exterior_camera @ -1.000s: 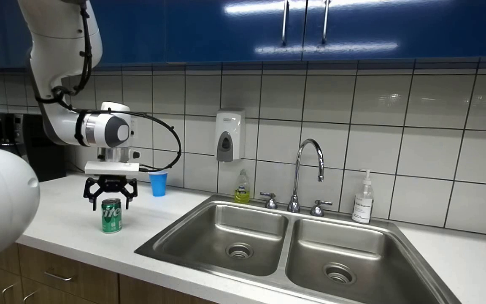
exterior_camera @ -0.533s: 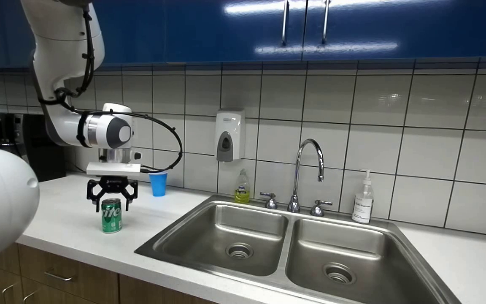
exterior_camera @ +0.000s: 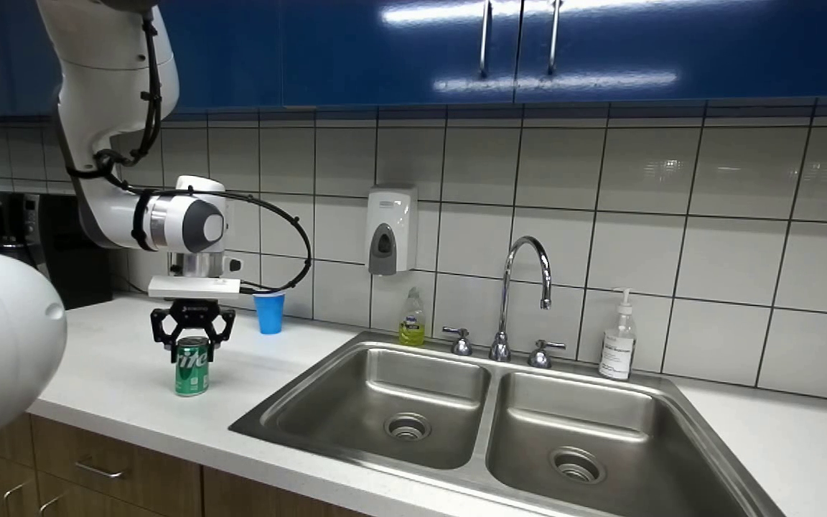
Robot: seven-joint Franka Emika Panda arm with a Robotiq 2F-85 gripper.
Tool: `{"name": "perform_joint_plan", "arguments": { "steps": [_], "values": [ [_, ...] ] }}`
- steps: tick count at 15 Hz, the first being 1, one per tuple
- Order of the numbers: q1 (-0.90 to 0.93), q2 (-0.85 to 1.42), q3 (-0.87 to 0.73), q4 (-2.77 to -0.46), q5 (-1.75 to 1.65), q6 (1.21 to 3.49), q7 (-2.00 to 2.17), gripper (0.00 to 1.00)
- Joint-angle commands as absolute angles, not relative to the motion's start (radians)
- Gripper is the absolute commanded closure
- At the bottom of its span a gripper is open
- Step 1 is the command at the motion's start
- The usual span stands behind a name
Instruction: Put the green can inside the sink.
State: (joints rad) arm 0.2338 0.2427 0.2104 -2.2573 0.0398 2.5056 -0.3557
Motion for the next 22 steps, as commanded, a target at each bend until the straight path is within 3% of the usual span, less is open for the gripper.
{"name": "perform_joint_plan", "arguments": {
  "steps": [1, 13, 22],
  "values": [
    [0.219, 0.224, 0.214, -2.255, -0.001, 2.495, -0.309, 0.62],
    [0.176, 0.027, 0.170, -2.311, -0.006, 2.438, -0.280, 0.62],
    [0.046, -0.033, 0.023, -2.335, -0.018, 2.427, -0.282, 0.62]
  ]
}}
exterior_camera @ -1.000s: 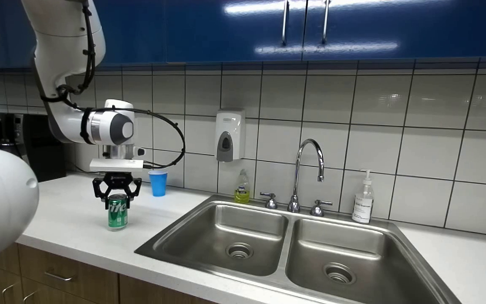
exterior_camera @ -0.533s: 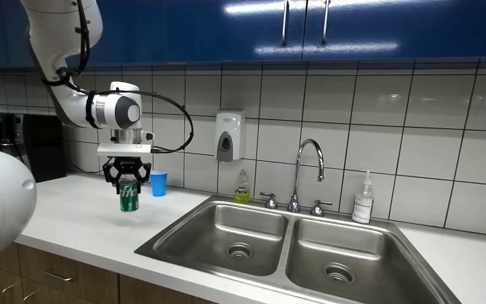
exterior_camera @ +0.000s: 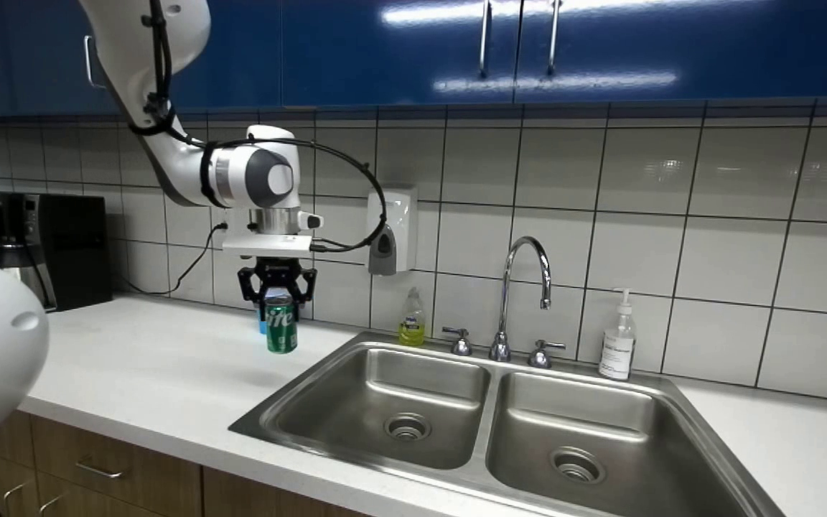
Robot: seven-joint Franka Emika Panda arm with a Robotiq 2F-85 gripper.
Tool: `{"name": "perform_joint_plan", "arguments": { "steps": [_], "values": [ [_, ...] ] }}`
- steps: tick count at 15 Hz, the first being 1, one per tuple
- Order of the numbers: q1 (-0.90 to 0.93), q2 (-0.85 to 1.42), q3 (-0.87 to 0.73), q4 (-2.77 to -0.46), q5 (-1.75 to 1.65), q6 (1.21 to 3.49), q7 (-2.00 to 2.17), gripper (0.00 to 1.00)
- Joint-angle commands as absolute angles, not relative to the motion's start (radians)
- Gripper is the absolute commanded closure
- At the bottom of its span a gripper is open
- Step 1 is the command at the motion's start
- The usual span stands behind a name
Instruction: Put the green can inside the sink.
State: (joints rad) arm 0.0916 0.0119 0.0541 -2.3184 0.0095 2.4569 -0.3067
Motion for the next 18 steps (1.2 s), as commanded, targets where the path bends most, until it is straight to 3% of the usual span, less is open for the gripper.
{"name": "perform_joint_plan", "arguments": {
  "steps": [1, 10, 18],
  "values": [
    [0.029, -0.031, 0.005, -2.335, -0.023, 2.430, -0.281, 0.62],
    [-0.085, 0.051, -0.112, -2.270, -0.015, 2.428, -0.299, 0.62],
    [-0.135, 0.285, -0.126, -2.114, -0.011, 2.467, -0.295, 0.62]
  ]
}}
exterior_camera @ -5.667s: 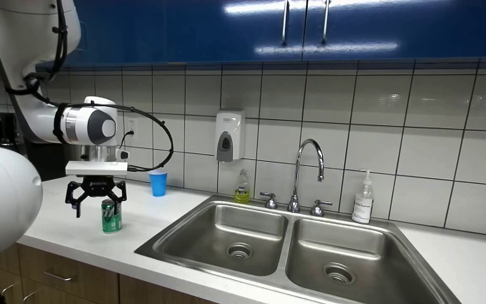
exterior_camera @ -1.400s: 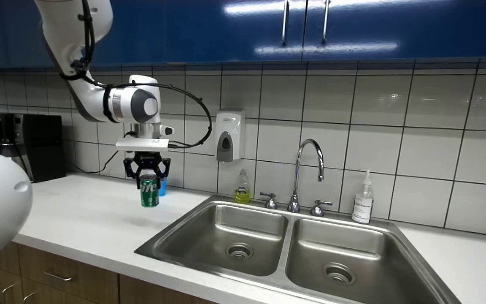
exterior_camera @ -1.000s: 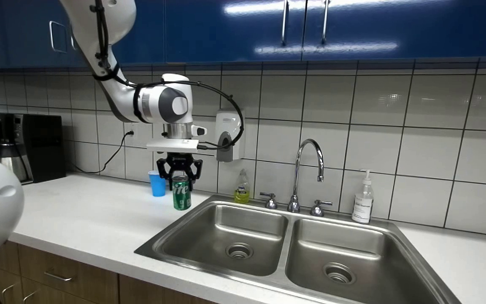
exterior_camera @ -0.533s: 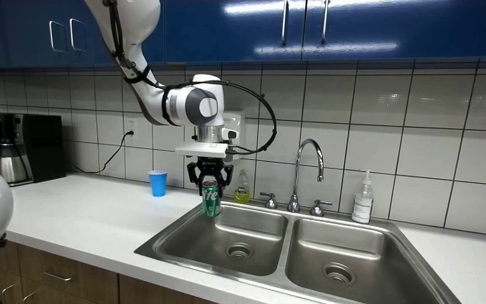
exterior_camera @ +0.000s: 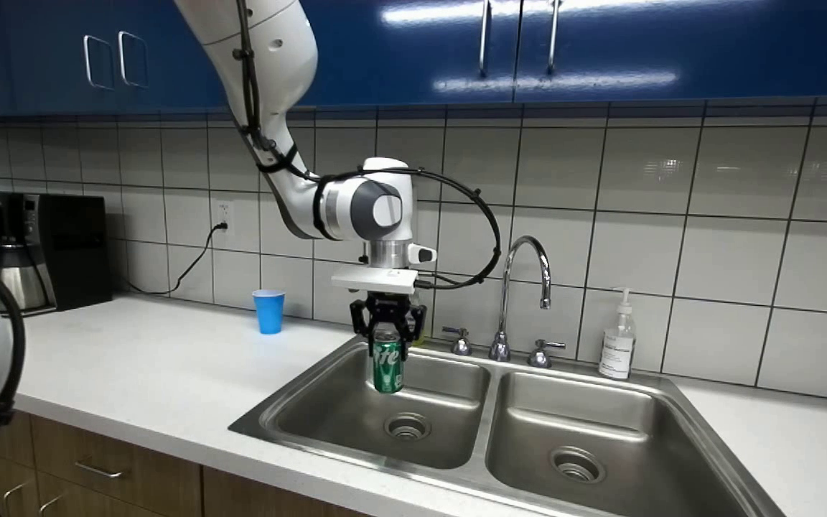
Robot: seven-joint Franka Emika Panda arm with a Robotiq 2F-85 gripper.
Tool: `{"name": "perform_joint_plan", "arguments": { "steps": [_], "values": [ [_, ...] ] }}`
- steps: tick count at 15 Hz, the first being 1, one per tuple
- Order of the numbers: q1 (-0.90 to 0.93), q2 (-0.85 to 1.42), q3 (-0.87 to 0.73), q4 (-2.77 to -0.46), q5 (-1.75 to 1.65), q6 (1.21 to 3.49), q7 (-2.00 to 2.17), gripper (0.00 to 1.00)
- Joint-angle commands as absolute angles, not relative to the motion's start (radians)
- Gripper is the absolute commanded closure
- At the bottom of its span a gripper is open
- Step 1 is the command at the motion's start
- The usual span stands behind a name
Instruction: Put the green can inside the sink.
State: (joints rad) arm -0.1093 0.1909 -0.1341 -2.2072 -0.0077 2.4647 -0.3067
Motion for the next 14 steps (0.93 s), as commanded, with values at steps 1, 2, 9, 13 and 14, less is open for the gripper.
{"name": "perform_joint_plan", "arguments": {
  "steps": [1, 2, 9, 13, 14],
  "values": [
    [-0.143, 0.323, -0.126, -2.088, -0.010, 2.472, -0.296, 0.62],
    [-0.151, 0.354, -0.125, -2.066, -0.010, 2.475, -0.295, 0.62],
    [-0.219, 0.561, -0.101, -1.915, 0.015, 2.470, -0.314, 0.62],
    [-0.242, 0.649, -0.092, -1.841, 0.011, 2.460, -0.310, 0.62],
    [-0.246, 0.666, -0.090, -1.827, 0.011, 2.459, -0.309, 0.62]
  ]
}}
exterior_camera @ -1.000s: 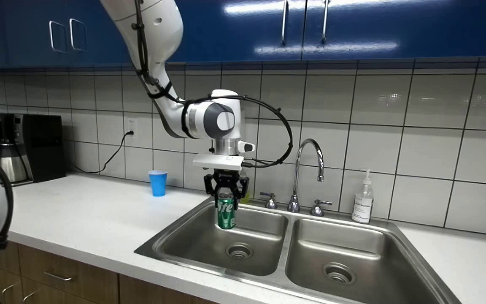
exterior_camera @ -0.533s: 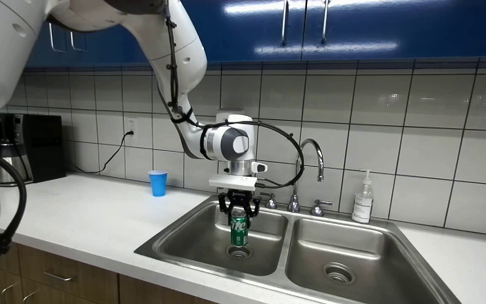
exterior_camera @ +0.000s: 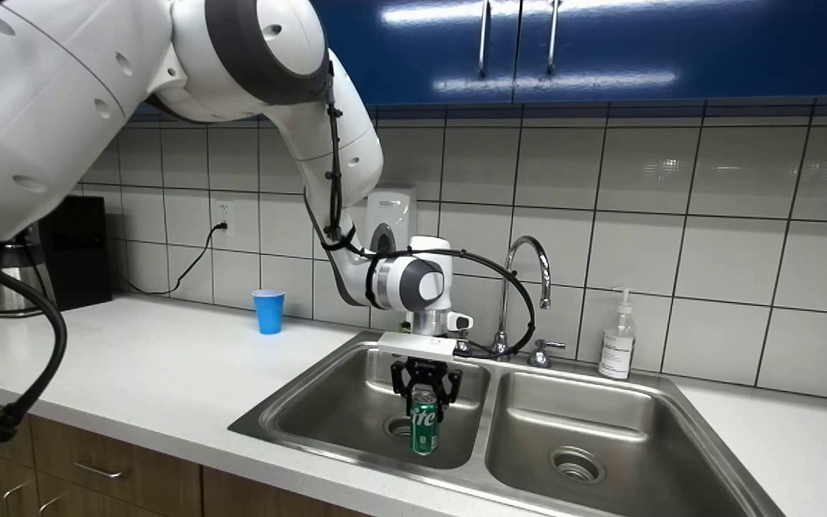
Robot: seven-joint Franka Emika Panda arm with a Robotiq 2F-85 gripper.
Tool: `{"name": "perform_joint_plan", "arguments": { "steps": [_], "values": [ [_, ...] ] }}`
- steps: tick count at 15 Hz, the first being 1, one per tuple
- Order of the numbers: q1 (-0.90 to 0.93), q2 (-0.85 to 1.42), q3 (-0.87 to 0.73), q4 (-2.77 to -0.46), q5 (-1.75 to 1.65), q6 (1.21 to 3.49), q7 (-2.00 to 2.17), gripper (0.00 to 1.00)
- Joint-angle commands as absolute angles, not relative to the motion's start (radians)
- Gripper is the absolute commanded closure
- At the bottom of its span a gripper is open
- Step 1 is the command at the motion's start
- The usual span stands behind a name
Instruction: Put the green can inside the sink.
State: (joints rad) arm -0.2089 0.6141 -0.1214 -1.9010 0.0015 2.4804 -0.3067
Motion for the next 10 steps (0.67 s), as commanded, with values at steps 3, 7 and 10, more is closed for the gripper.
{"name": "perform_joint_plan", "arguments": {
  "steps": [3, 7, 10],
  "values": [
    [-0.257, 0.708, -0.086, -1.789, 0.007, 2.454, -0.308, 0.62],
    [-0.266, 0.741, -0.084, -1.757, 0.007, 2.448, -0.308, 0.62],
    [-0.271, 0.758, -0.085, -1.742, 0.005, 2.447, -0.307, 0.62]
  ]
}}
